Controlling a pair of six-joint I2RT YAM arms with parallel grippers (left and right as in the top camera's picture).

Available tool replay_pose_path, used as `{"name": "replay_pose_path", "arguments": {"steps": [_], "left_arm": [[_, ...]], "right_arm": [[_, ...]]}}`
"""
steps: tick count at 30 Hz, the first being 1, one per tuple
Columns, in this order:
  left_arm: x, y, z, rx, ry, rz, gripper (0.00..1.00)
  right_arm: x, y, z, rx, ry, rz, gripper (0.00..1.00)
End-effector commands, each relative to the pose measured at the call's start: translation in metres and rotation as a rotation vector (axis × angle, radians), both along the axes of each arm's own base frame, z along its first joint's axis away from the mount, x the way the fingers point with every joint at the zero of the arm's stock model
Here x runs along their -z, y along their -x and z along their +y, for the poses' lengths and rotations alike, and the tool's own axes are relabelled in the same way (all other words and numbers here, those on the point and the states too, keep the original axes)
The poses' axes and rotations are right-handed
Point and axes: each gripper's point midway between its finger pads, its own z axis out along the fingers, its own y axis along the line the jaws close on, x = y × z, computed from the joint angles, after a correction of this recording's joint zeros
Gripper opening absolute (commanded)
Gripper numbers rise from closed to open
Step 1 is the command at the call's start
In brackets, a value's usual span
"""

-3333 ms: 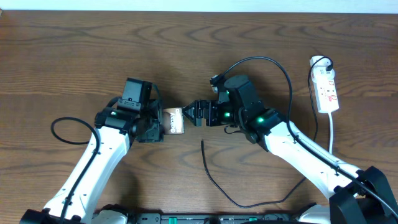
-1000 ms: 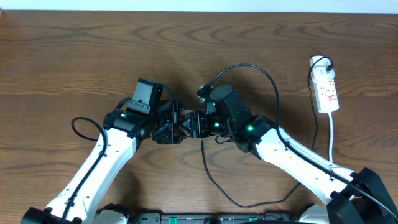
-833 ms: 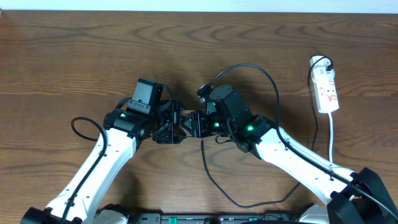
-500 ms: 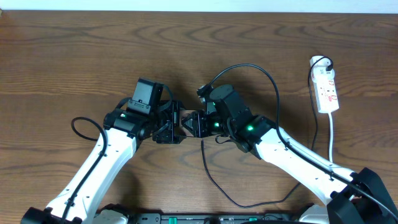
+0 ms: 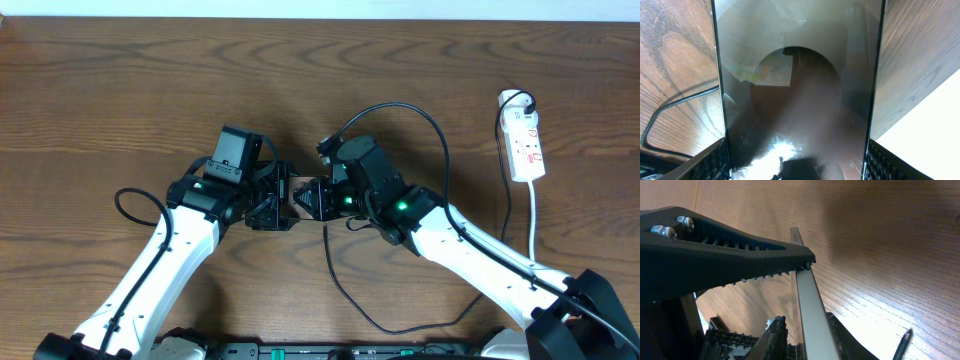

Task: Plug charger to phone and switch on socket

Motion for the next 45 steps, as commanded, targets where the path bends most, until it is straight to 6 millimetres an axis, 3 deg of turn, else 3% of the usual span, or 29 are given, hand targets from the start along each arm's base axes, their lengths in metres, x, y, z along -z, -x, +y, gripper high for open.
{"name": "replay_pose_path", "arguments": {"steps": [1, 14, 17, 27, 28, 31, 34, 38, 45], "left_arm": [[-0.0059, -0.0028, -0.0043, 0.005, 0.019, -0.012, 0.07], [-0.0058, -0.0027, -0.0044, 0.006, 0.019, -0.012, 0.07], [-0.0058, -0.0027, -0.0043, 0.005, 0.019, -0.012, 0.07], [-0.0058, -0.0027, -0.0043, 0.006, 0.019, -0.012, 0.08], [-0.0058, -0.0027, -0.0043, 0.006, 0.019, -0.012, 0.15], [-0.0057, -0.0025, -0.0043, 0.010, 0.017, -0.014, 0.55], [-0.0054, -0.0022, -0.0042, 0.012, 0.016, -0.014, 0.78], [-0.0039, 0.0004, -0.0032, 0.012, 0.011, -0.001, 0.88], [-0.0039, 0.0004, -0.0032, 0.015, 0.010, -0.003, 0.89]], "right_arm": [[-0.0029, -0.0007, 0.0045, -0.007, 0.001, -0.013, 0.22], [-0.0030, -0.0006, 0.0045, -0.007, 0.001, -0.012, 0.15], [-0.0029, -0.0007, 0.0045, -0.007, 0.001, -0.013, 0.08], [-0.0029, -0.0007, 0.0045, -0.002, -0.001, -0.007, 0.01], [-0.0029, -0.0007, 0.0045, -0.002, -0.001, -0.007, 0.01], [-0.0029, -0.0006, 0.0045, -0.002, -0.001, -0.007, 0.01], [-0.0024, -0.0004, 0.0040, -0.002, 0.001, -0.005, 0.01], [-0.0023, -0.0006, 0.0038, -0.001, 0.002, -0.005, 0.01], [-0.0022, -0.0005, 0.0037, -0.002, 0.002, -0.005, 0.01]]}}
